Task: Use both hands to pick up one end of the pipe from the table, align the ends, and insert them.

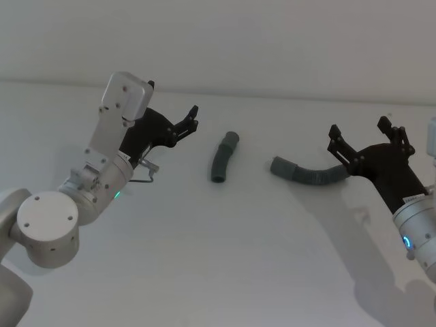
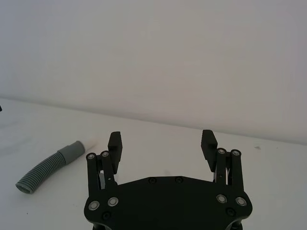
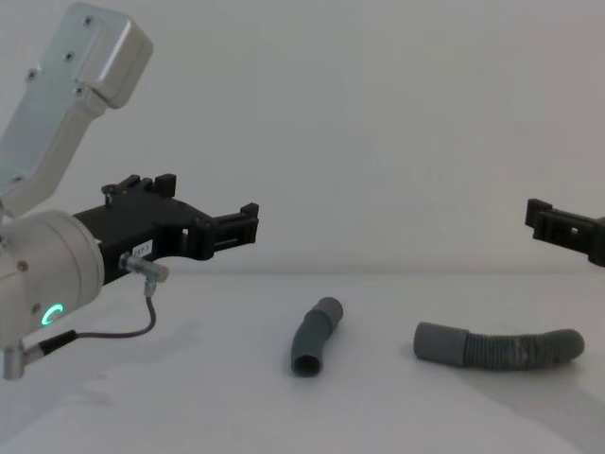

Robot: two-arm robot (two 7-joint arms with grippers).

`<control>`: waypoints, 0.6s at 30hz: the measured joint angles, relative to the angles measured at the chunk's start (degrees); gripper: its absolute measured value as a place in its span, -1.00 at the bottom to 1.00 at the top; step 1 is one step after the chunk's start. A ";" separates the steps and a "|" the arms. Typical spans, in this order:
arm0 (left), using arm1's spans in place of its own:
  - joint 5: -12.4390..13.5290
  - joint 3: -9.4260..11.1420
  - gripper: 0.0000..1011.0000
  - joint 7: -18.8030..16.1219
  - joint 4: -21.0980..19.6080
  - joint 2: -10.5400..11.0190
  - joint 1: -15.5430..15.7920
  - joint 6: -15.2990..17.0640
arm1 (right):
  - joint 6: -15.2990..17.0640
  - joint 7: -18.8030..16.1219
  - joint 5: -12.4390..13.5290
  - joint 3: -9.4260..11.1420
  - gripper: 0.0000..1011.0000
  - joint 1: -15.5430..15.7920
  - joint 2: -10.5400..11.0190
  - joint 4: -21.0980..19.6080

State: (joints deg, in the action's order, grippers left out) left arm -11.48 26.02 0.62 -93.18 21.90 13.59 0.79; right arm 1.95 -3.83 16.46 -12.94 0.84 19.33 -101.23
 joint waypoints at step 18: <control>0.00 0.00 0.98 0.00 0.00 0.00 0.00 0.00 | 0.00 0.00 0.00 0.00 0.98 0.00 0.00 0.00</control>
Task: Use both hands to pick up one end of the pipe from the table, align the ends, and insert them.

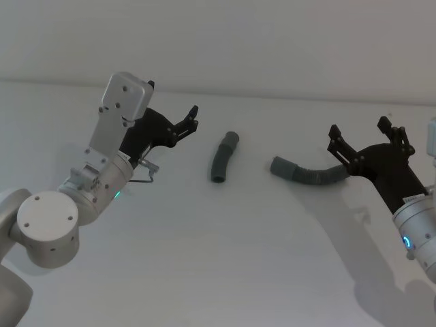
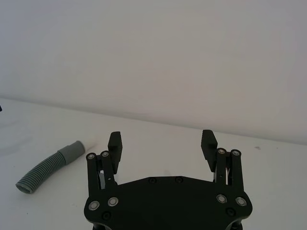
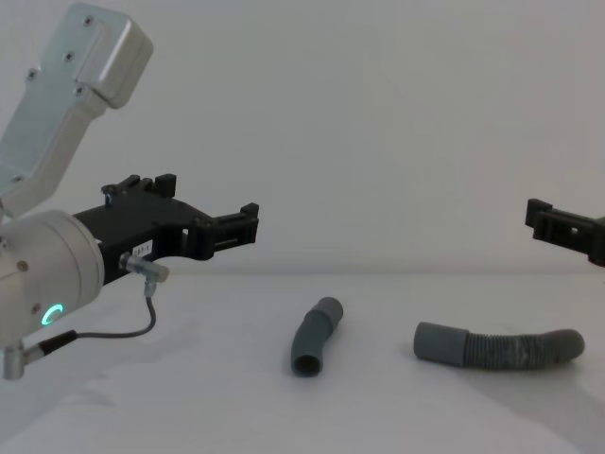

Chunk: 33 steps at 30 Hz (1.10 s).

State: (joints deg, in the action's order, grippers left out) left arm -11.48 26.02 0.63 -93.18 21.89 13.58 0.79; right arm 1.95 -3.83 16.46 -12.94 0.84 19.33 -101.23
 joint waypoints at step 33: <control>0.00 0.02 0.98 0.32 0.12 0.05 0.22 0.01 | 0.00 -0.02 -0.04 0.00 0.98 -0.03 0.01 0.01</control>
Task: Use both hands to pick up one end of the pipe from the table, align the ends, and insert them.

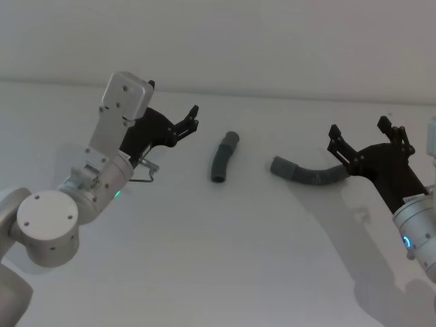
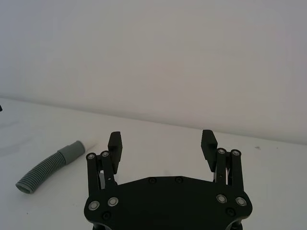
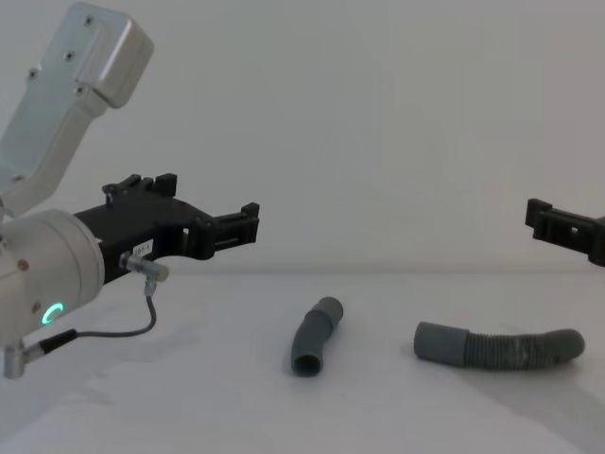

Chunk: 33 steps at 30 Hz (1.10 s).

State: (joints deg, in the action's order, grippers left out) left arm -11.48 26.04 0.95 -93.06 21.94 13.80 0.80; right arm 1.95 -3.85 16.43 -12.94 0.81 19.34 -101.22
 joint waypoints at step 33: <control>-7.15 2.19 0.98 19.97 8.52 -0.09 11.53 7.01 | -3.19 -19.64 -5.41 -3.85 0.98 -9.54 12.13 2.90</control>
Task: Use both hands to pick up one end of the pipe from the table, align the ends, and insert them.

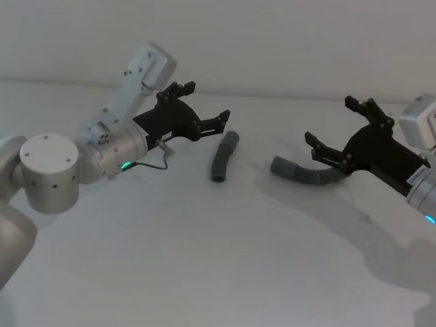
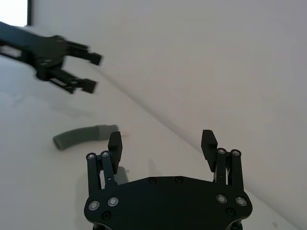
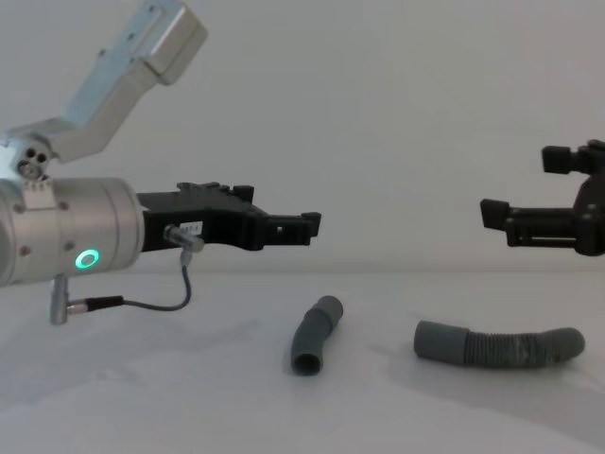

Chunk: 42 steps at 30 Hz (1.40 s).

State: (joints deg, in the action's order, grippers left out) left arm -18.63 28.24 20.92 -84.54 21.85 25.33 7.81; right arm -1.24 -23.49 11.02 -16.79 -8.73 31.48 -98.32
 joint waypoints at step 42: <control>3.69 2.07 0.98 -15.64 -3.14 -9.18 -0.83 22.17 | 8.30 -37.53 -5.32 -16.71 0.98 -30.87 7.11 17.93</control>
State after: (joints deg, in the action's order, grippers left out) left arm -14.94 30.30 5.28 -87.68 12.67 24.50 29.97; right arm 7.06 -61.02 5.70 -33.51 -39.60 38.58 -80.39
